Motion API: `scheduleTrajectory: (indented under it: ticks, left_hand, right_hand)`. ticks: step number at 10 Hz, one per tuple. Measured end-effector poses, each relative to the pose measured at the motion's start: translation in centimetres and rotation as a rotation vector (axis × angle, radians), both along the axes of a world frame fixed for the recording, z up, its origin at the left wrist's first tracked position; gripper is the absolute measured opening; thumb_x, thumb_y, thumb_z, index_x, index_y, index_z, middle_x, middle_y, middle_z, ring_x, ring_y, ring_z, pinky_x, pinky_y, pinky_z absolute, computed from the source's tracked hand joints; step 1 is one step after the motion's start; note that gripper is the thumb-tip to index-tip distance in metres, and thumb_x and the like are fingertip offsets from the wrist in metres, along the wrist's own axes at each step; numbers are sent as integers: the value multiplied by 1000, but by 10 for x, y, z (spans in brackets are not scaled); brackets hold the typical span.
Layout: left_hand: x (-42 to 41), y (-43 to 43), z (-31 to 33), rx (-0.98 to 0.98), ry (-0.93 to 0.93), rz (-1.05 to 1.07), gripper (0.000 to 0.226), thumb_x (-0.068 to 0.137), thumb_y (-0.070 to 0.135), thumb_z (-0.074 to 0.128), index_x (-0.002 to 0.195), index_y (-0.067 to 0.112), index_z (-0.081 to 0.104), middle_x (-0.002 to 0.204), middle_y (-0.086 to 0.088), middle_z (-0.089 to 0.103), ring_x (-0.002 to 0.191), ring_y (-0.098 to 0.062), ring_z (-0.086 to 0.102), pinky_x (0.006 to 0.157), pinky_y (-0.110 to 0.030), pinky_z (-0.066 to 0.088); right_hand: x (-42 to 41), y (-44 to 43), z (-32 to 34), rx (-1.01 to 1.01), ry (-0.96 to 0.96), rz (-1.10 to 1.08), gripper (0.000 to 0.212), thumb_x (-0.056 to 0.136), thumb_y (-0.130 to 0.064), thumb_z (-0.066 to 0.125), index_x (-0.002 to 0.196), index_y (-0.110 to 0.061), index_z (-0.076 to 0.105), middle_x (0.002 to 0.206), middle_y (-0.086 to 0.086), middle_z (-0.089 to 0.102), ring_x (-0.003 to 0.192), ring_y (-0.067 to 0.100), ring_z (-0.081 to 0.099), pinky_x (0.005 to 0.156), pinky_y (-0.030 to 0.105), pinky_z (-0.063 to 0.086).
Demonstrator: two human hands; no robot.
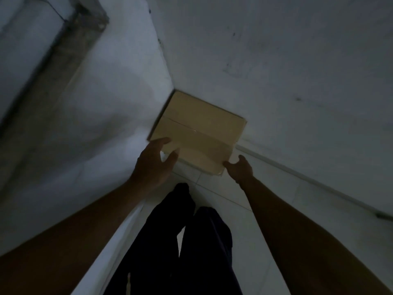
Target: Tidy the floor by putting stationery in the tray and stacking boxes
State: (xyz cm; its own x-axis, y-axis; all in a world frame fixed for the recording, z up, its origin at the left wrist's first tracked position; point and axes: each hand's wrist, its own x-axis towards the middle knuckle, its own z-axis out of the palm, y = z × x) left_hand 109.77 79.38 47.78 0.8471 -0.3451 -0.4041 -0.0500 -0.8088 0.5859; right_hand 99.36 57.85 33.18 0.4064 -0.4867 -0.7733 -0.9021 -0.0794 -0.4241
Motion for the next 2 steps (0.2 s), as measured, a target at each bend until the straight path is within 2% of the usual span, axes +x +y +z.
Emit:
scheduleTrajectory:
  ticks: [1, 2]
  left_hand:
    - [-27, 2, 20, -10, -21, -31, 49, 89, 48, 53, 132, 26, 47, 138, 2, 50, 126, -16, 46, 95, -27, 35]
    - [-44, -2, 40, -20, -61, -41, 49, 90, 47, 53, 132, 23, 47, 139, 0, 50, 128, -19, 46, 102, -33, 37]
  right_hand:
    - [-24, -3, 36, 3, 11, 42, 76, 87, -45, 62, 146, -9, 31, 144, 16, 45, 127, 33, 47, 104, 41, 42]
    - [-43, -8, 80, -20, -36, 86, 63, 89, -45, 61, 137, -9, 44, 142, 14, 47, 125, 31, 49, 105, 41, 41]
